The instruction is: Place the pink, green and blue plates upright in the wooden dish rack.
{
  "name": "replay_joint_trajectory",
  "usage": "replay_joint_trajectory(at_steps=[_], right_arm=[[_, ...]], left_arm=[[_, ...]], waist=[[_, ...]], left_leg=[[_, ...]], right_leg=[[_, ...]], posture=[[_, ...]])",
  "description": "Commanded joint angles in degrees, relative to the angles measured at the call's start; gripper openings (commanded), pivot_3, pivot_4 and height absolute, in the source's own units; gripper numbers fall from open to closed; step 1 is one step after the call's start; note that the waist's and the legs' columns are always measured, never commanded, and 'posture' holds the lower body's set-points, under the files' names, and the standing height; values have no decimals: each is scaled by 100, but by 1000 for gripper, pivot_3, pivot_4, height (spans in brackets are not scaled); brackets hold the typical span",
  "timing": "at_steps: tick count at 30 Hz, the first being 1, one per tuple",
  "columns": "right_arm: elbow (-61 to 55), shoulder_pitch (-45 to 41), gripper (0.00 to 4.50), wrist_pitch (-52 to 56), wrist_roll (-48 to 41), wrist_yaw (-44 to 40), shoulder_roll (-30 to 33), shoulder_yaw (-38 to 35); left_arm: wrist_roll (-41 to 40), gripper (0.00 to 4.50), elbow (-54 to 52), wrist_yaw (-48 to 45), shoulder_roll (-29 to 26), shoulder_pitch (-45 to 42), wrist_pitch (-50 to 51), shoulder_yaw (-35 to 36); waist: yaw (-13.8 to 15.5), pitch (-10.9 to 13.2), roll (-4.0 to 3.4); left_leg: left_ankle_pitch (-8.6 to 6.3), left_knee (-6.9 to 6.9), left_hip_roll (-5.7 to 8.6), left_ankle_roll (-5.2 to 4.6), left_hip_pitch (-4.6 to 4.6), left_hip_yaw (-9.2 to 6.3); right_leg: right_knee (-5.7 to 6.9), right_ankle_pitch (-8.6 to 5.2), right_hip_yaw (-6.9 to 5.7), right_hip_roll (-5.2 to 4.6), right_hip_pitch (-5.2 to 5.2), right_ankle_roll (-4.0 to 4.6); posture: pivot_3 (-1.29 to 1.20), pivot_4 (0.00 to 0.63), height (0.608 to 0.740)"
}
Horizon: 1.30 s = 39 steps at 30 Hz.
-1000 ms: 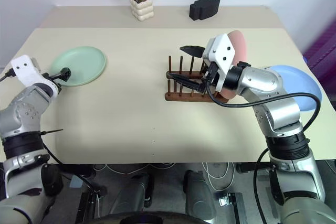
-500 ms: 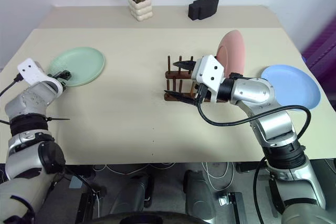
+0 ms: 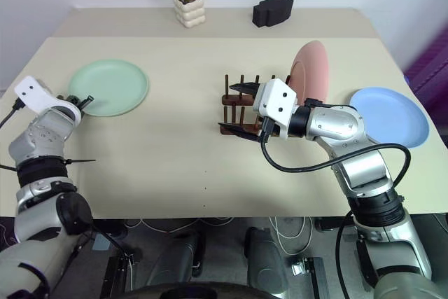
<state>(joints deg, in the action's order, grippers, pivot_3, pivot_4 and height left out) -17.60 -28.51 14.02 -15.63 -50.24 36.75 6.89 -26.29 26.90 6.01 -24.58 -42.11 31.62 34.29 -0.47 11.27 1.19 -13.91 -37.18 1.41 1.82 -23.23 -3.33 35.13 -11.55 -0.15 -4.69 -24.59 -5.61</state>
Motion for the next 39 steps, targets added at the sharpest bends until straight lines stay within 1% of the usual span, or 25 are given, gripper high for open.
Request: replay_joint_trajectory(at_steps=[1, 2, 5, 7, 9, 14, 19, 23, 26, 29, 30, 35, 36, 39], right_arm=[[217, -277, 3977, -451, 484, 168, -63, 79], [348, -368, 3977, -661, 698, 245, -100, 150], [656, -586, 3977, -1189, 1208, 483, -228, 307], [840, -706, 3977, -1511, 1529, 645, -309, 396], [1156, -944, 3977, -1915, 2207, 1055, -407, 610], [1617, -1310, 3977, -2407, 3037, 1716, -674, 789], [1833, -1466, 3977, -2580, 3439, 1997, -852, 862], [1959, -1511, 3977, -2674, 3622, 2073, -924, 890], [2044, -1521, 3977, -2768, 3713, 2085, -929, 929], [2081, -1532, 3153, -2837, 3718, 2073, -970, 931], [2069, -1526, 2723, -2856, 3717, 2071, -983, 928], [2051, -1515, 103, -2917, 3726, 2078, -1015, 921], [2054, -1515, 15, -2931, 3729, 2083, -1015, 921], [2053, -1503, 15, -2978, 3745, 2085, -1014, 913]], left_arm=[[-84, 52, -1344, -303, 21, -75, -192, -396], [-72, 52, -1831, -345, 38, -148, -86, -640], [56, 52, -2699, -384, 18, -299, 172, -1194], [205, 52, -3004, -388, -8, -373, 255, -1478], [323, 52, -3393, -448, 6, -584, 469, -1917], [348, 52, -4093, -565, 174, -950, 1012, -2566], [322, 52, -4507, -667, 312, -1041, 1480, -2884], [147, 52, -4709, -706, 527, -1097, 1791, -2795], [80, 52, -4781, -756, 590, -1111, 1937, -2728], [75, 0, -4763, -757, 594, -1111, 2009, -2669], [73, 0, -4762, -756, 593, -1108, 2025, -2663], [56, 0, -4748, -758, 638, -1099, 2052, -2612], [64, 0, -4742, -759, 642, -1092, 2056, -2607], [42, 0, -4724, -744, 691, -1077, 2072, -2557]], waist=[[1, 1, 2], [-3, 1, 2], [-7, 1, 3], [-16, 1, 2], [-27, 1, 2], [-37, 1, 2], [-32, 1, 2], [-33, 1, 2], [-32, 1, 2], [-39, 1, 2], [-42, 1, 2], [-36, 1, 2], [-35, 1, 2], [-28, 1, 2]], left_leg=[[1, 0, 0, 1, -1, 0], [1, 0, 1, 2, 0, 0], [2, 2, 2, 3, -1, -1], [2, 2, 4, 3, 0, 0], [2, 2, 4, 4, 1, 2], [3, 5, 3, 5, 2, 2], [4, 5, 4, 6, 1, 1], [4, 4, 4, 5, 1, 1], [4, 4, 4, 5, 1, 1], [4, 4, 4, 5, 1, 0], [4, 4, 4, 5, 2, 1], [5, 4, 4, 6, 2, 0], [5, 4, 4, 6, 2, 0], [5, 4, 4, 6, 2, 0]], right_leg=[[0, 0, 0, -1, 0, 0], [0, 1, 0, -1, 0, -1], [0, 1, 0, -1, -1, -1], [0, 1, 2, 0, -1, -1], [0, 1, 3, 1, -1, -1], [1, 0, 3, 4, -2, -1], [1, 0, 4, 4, -3, -1], [1, 0, 3, 5, -3, -1], [1, 0, 4, 4, -3, -1], [1, 0, 4, 5, -3, -1], [1, 0, 4, 5, -3, -1], [2, 0, 4, 5, -3, -1], [1, 0, 4, 5, -3, -1], [1, 0, 4, 5, -3, -1]], posture=[[0, 150, 736], [0, 150, 736], [0, 150, 736], [0, 150, 736], [0, 150, 736], [0, 150, 736], [0, 150, 736], [0, 150, 736], [0, 150, 736], [0, 150, 736], [0, 150, 736], [0, 150, 736], [0, 150, 736], [0, 150, 736]])
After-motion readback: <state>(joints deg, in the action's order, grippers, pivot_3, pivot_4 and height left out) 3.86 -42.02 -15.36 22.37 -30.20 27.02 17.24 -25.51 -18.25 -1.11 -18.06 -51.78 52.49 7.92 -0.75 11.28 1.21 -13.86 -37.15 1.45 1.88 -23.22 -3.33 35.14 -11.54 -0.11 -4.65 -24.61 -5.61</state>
